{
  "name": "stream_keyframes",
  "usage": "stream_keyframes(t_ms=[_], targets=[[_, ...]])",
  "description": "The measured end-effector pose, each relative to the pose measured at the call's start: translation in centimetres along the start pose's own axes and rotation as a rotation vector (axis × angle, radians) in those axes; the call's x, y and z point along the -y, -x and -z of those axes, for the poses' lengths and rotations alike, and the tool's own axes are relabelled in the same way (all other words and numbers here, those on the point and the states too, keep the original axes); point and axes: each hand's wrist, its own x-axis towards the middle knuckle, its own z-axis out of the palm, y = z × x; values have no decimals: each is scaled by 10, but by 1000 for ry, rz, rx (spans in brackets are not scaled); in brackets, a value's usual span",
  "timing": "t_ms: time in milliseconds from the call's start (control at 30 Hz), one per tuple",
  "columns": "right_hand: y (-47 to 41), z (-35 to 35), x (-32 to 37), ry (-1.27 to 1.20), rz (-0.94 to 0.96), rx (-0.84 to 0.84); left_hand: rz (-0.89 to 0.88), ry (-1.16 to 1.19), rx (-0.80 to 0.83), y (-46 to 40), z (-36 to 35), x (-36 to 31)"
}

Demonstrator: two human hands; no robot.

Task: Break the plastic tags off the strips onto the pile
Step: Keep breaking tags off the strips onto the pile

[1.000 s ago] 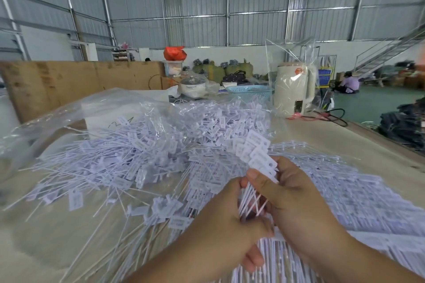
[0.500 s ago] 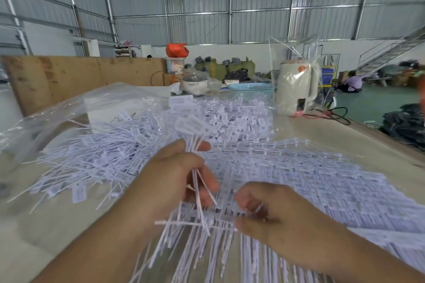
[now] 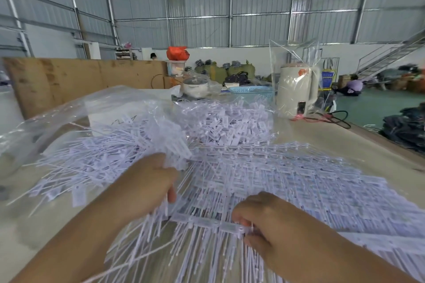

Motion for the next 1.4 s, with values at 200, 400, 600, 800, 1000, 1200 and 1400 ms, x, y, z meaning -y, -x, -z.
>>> stream_keyframes(t_ms=[200,400,600,800,1000,1200,1400], targets=[[3,6,0,-2,15,-107,-12,-504,75,-5,-16,14],[8,17,5,45,32,-222,-9,-696,60,-5,-9,17],[10,25,9,133,56,-305,-31,-714,-14,-2,-10,15],[15,36,12,97,42,-359,-239,-669,-72,-3,-12,18],[22,41,9,59,-6,-331,-362,-336,-289,-1,-18,8],[21,45,3,46,36,-205,-213,500,157,12,-25,-23],[24,49,1,-40,45,-288,-321,157,167,15,-36,-7]])
